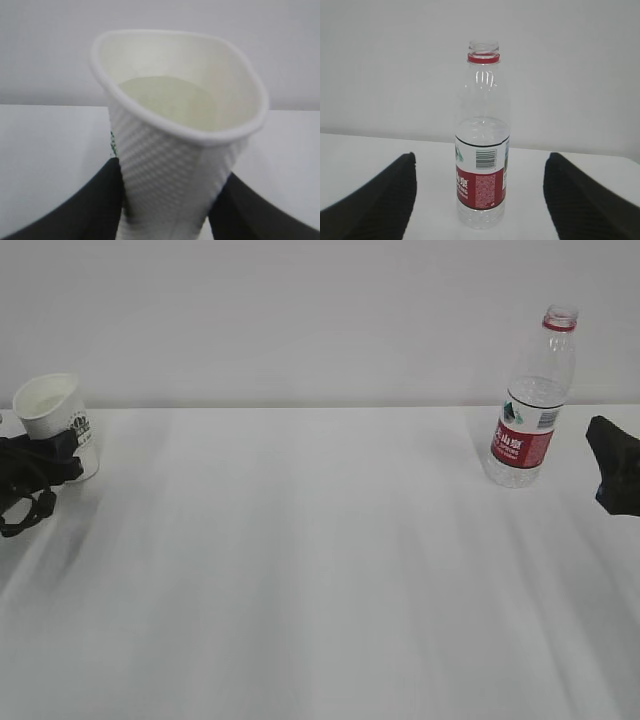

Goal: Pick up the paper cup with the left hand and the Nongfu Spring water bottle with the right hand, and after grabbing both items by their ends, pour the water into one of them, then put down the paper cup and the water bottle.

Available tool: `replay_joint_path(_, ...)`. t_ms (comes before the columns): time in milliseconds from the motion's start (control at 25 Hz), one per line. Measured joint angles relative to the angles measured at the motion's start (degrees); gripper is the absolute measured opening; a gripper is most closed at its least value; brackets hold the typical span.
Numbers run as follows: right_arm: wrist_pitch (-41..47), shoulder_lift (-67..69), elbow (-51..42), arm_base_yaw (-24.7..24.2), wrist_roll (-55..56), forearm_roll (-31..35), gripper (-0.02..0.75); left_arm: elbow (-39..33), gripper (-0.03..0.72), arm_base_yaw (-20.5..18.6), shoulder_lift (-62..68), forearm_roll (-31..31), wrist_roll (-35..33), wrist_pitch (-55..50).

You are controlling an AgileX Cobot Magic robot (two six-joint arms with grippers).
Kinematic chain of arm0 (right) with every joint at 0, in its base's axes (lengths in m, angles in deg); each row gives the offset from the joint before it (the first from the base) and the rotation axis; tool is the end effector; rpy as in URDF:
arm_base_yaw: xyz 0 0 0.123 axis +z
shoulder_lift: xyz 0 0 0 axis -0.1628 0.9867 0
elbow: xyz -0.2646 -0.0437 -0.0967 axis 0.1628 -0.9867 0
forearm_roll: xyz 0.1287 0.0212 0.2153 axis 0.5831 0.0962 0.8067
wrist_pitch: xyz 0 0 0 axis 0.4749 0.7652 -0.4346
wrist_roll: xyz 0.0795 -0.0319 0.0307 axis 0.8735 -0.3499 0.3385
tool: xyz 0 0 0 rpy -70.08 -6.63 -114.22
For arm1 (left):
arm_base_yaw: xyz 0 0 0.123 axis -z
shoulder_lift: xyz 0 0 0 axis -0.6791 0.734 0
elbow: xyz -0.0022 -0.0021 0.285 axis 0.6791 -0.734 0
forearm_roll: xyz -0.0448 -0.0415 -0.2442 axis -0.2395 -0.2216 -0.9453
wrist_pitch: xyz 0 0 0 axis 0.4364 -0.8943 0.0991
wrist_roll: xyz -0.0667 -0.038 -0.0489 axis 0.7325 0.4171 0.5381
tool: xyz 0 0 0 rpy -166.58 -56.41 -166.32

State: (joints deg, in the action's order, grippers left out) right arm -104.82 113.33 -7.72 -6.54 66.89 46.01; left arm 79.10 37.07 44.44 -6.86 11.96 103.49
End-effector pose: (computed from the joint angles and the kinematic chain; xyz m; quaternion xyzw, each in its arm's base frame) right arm 0.2250 0.0129 0.1783 -0.0458 0.7298 0.0051 0.6821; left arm 0.3739 0.0218 0.0768 -0.0188 0.7669 -0.0627 0.6384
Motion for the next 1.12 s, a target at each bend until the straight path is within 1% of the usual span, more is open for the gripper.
replay_joint_path(360, 1.5, 0.0, 0.0, 0.0, 0.0, -0.1, 0.593, 0.8, 0.369, 0.0, 1.9, -0.2, -0.1, 2.4)
replay_joint_path(600, 1.5, 0.0, 0.0, 0.0, 0.0, -0.3, 0.593, 0.8, 0.376, -0.1, 1.9, 1.4, -0.1, 2.4)
replay_joint_path(720, 1.5, 0.0, 0.0, 0.0, 0.0, -0.4, 0.593, 0.8, 0.435, -0.1, 1.9, 3.0, -0.2, 2.4)
replay_joint_path(840, 1.6, 0.0, 0.0, 0.0, 0.0, -0.6, 0.593, 0.8, 0.549, -0.1, 1.9, 5.1, -0.2, 2.4)
replay_joint_path(880, 1.6, 0.0, 0.0, 0.0, 0.0, -0.6, 0.593, 0.8, 0.567, -0.1, 1.9, 5.7, -0.2, 2.2)
replay_joint_path(960, 1.6, 0.0, 0.0, 0.0, 0.0, -0.7, 0.593, 0.4, 0.589, -0.1, 2.1, 6.3, -0.2, 2.1)
replay_joint_path(1120, 1.6, 0.0, 0.0, 0.0, 0.0, -0.7, 0.593, -1.6, 0.598, -0.1, 2.1, 6.9, -0.2, 1.9)
